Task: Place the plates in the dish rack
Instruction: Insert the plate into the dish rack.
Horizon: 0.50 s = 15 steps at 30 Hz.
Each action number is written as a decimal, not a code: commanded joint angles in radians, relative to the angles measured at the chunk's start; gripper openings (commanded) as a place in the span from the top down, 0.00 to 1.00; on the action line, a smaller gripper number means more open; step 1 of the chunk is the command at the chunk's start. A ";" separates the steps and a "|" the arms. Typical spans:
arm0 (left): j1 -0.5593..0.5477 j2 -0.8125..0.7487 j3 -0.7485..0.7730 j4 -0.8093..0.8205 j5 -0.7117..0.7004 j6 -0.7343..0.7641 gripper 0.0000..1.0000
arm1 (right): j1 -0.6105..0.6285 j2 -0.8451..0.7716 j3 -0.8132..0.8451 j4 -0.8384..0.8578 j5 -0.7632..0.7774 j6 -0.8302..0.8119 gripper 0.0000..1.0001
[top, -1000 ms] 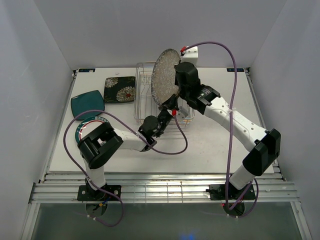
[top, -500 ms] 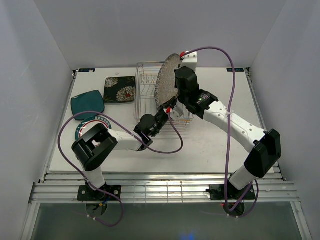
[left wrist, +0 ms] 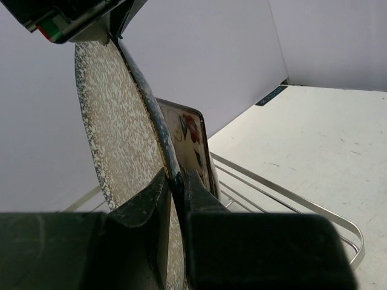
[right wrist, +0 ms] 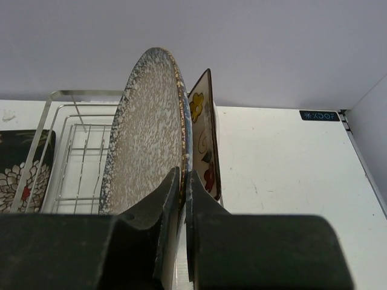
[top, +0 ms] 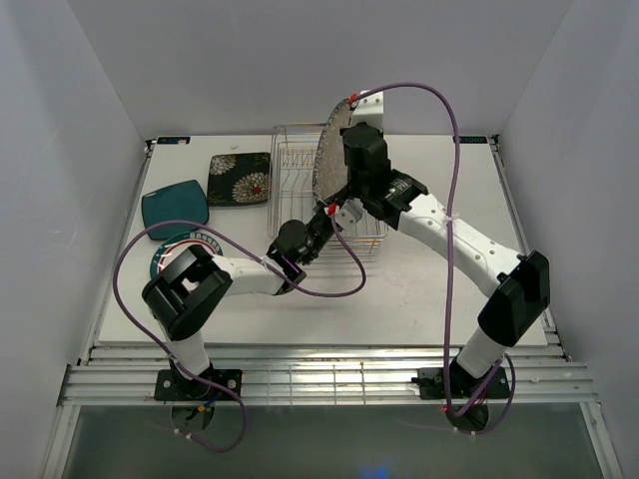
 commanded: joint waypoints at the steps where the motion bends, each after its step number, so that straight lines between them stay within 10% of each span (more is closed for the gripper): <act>1: -0.008 -0.073 0.032 -0.004 0.110 0.009 1.00 | 0.024 -0.021 0.120 0.232 -0.007 -0.064 0.92; 15: 0.061 -0.082 0.039 -0.003 0.181 -0.102 1.00 | 0.038 0.055 0.212 0.261 0.076 -0.166 0.92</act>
